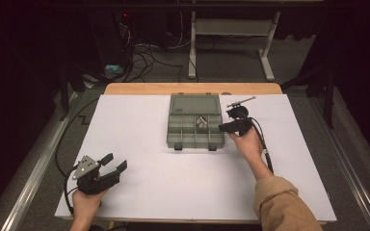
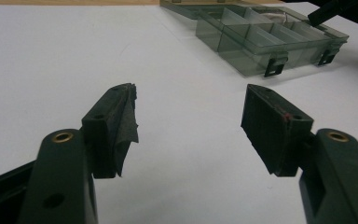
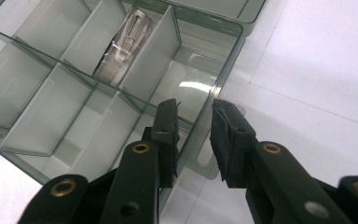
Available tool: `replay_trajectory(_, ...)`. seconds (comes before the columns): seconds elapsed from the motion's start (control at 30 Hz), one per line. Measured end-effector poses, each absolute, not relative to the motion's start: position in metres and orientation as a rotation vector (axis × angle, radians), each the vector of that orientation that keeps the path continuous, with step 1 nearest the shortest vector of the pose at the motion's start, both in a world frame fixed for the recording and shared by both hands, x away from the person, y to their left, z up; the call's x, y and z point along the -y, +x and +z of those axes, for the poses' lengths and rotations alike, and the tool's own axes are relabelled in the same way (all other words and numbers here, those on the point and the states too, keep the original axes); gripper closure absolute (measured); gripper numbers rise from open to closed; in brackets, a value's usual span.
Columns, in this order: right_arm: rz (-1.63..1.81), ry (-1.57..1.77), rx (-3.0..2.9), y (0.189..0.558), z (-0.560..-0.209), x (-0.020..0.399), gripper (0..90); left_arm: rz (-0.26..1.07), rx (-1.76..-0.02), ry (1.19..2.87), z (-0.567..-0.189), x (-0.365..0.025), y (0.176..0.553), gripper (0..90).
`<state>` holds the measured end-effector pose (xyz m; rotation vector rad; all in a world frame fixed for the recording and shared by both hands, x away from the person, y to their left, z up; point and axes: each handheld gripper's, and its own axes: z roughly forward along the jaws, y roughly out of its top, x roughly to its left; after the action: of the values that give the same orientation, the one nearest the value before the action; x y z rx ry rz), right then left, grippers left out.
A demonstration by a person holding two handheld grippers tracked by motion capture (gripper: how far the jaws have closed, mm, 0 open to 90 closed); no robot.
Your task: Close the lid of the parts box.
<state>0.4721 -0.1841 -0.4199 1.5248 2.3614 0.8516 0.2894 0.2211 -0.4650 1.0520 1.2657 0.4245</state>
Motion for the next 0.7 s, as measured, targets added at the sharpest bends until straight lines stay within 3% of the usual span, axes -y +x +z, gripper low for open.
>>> replay_trajectory(0.43,0.899,1.559,-2.353,0.472,-0.422,0.188,73.0,0.409,-1.218,1.08,-0.457,-0.204,0.295,36.0)
replay_trajectory(0.7,0.911,1.541,-2.356,0.472,-0.422,0.19,73.2,0.42,-1.196,1.126,-0.449,-0.181,0.321,36.3)
